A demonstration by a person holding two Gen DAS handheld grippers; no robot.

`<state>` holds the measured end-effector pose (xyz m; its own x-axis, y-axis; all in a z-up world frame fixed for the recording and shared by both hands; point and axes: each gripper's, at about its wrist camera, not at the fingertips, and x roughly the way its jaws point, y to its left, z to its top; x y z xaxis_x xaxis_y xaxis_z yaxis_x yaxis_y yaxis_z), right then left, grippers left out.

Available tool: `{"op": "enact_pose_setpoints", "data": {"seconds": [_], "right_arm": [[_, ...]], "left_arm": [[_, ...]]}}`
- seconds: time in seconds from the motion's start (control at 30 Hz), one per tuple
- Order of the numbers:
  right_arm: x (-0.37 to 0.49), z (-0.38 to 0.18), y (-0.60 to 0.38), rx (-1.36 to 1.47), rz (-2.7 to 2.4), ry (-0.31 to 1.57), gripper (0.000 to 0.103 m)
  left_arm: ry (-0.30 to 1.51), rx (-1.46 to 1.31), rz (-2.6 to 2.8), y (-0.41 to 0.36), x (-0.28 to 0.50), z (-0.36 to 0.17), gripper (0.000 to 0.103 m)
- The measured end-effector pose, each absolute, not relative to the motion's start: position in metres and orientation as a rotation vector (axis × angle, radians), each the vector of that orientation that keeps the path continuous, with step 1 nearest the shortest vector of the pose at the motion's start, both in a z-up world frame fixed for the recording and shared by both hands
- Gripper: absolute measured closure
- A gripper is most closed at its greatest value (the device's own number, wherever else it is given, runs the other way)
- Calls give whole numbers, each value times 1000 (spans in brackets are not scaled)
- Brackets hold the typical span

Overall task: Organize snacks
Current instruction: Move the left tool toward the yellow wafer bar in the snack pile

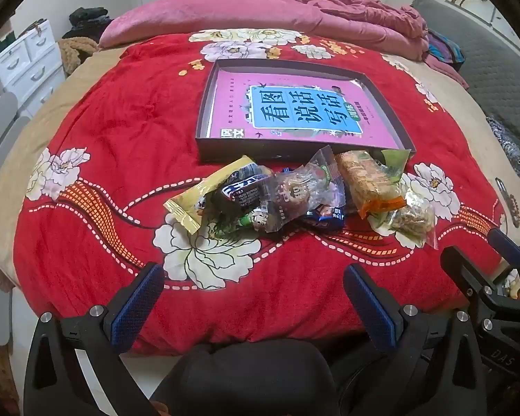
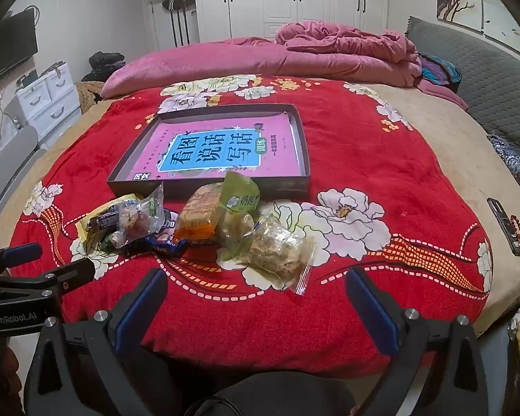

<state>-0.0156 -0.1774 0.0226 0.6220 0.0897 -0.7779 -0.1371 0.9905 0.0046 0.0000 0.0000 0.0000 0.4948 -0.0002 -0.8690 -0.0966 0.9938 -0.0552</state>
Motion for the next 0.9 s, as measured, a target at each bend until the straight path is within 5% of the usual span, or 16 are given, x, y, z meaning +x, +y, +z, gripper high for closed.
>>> {"op": "enact_pose_setpoints", "data": {"seconds": [0.9], "right_arm": [[-11,17,-181,-57,136,902,0]], "left_arm": [[1058,-124,84,15,5,-7,0]]}}
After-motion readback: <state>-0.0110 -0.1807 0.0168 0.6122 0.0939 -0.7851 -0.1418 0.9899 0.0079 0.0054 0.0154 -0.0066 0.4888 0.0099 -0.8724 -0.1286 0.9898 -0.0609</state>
